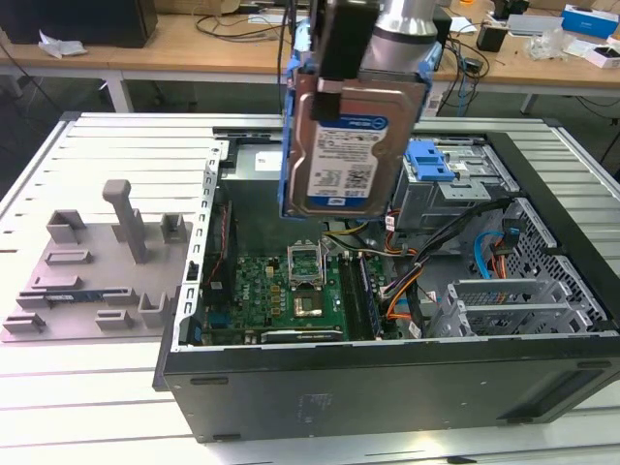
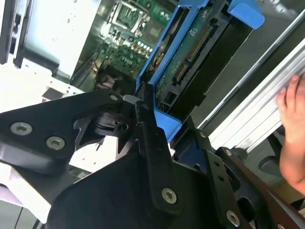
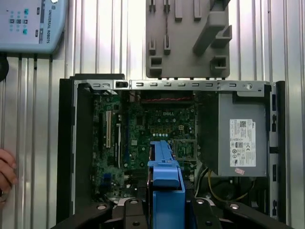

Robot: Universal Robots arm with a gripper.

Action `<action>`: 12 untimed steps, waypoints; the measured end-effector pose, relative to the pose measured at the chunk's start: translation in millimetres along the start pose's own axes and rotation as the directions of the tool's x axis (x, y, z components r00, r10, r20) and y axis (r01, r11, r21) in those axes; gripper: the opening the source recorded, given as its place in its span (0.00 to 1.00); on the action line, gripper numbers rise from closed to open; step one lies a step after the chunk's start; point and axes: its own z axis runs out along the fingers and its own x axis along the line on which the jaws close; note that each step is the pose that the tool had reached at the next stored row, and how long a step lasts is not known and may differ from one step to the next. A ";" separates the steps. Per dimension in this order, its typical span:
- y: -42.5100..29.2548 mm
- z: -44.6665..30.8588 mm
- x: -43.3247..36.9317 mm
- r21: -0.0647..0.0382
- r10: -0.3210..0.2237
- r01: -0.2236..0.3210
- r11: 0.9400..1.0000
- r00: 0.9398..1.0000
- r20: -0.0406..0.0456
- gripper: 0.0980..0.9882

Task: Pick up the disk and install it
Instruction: 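Pick up the disk, then insert the disk into the insertion slot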

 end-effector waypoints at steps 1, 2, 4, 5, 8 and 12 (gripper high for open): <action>-2.7 -0.2 0.5 0.000 -0.001 0.001 1.000 1.000 0.000 0.30; -9.7 -0.6 1.6 0.000 -0.002 0.002 1.000 1.000 0.000 0.30; -18.0 -1.0 2.8 0.000 -0.006 0.006 1.000 1.000 0.000 0.30; -18.0 -1.0 2.8 0.000 -0.006 0.006 1.000 1.000 0.000 0.30; -18.0 -1.1 2.8 0.000 -0.006 0.006 1.000 1.000 0.000 0.30; -18.0 -1.1 2.8 0.000 -0.006 0.006 1.000 1.000 0.000 0.30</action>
